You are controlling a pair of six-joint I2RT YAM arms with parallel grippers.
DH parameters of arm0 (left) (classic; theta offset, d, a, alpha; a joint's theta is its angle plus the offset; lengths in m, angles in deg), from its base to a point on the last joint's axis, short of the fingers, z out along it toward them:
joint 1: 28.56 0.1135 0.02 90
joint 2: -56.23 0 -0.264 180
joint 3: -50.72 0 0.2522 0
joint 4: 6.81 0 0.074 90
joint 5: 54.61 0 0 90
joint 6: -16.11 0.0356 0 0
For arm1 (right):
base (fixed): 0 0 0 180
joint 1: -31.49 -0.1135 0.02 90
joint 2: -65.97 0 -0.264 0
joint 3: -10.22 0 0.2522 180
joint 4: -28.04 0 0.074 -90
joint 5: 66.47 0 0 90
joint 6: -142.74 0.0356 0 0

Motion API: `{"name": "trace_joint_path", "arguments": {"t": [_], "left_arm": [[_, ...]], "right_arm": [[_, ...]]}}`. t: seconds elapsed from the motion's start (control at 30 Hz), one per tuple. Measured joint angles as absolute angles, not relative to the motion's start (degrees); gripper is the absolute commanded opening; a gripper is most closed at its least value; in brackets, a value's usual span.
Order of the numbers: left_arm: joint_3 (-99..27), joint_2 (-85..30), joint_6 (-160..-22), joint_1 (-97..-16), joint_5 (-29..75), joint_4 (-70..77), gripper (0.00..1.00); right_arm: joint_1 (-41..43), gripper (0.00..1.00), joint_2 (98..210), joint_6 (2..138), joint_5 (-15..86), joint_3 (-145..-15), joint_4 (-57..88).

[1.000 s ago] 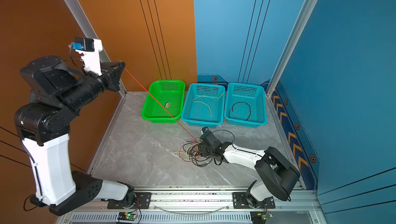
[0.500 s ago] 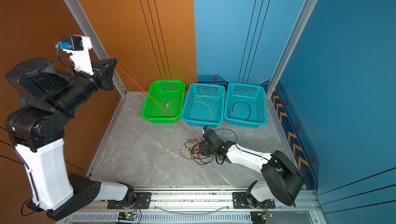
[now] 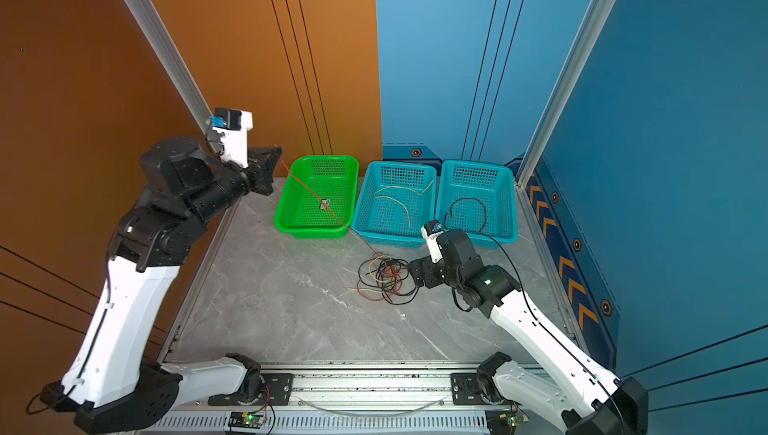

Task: Untangle and sort cables by color
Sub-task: Untie the cable.

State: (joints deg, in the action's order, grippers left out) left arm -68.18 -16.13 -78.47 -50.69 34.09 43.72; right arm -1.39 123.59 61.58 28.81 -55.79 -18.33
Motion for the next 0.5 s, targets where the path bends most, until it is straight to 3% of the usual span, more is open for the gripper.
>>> {"name": "trace_joint_path", "arguments": {"t": [0.5], "left_arm": [[-70.6,-13.0,-79.6,-52.6,32.7,42.7,0.0]], "right_arm": [[-9.9,0.85,155.2,46.9,35.8,-75.8,-5.1]]}}
